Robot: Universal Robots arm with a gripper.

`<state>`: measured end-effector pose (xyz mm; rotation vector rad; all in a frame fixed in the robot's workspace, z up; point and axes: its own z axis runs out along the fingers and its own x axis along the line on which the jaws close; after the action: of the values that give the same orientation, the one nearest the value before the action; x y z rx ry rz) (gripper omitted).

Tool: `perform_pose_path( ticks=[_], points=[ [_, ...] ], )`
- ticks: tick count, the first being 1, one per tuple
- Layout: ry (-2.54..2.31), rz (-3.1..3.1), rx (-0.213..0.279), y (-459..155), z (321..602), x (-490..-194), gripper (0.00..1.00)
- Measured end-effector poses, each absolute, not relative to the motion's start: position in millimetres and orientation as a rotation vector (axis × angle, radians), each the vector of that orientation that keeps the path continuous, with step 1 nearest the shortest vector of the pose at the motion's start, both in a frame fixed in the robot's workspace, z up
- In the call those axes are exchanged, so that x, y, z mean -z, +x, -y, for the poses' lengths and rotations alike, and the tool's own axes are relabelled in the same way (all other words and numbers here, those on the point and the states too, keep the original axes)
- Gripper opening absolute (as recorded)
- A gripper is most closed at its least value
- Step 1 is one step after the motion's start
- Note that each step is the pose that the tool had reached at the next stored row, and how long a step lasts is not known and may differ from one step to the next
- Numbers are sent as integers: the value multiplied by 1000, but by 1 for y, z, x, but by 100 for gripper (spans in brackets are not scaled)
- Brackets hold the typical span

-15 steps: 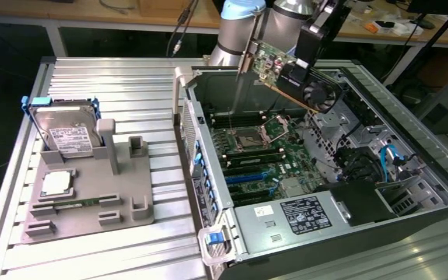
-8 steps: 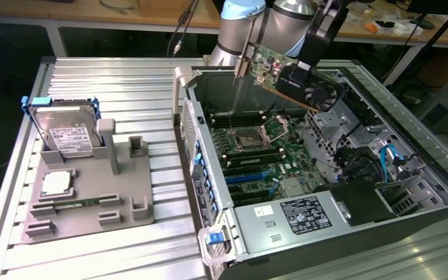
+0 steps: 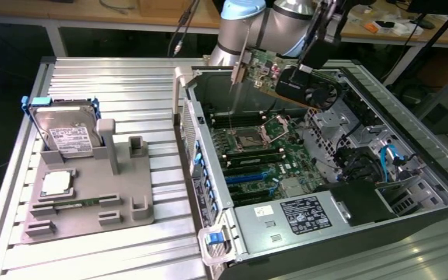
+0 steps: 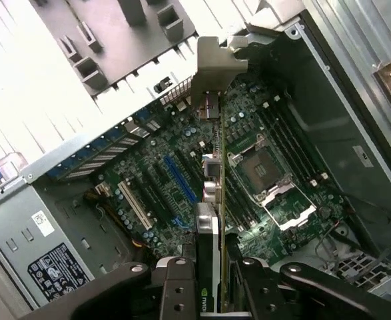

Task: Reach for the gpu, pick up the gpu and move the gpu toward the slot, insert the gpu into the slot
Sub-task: 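Insert the gpu into the slot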

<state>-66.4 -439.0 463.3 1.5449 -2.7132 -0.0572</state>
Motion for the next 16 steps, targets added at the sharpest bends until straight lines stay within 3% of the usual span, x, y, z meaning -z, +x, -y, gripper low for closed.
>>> perform_pose_path(
  ticks=[16],
  points=[
    [1977,2409,51,-66,439,-457,27]
  ],
)
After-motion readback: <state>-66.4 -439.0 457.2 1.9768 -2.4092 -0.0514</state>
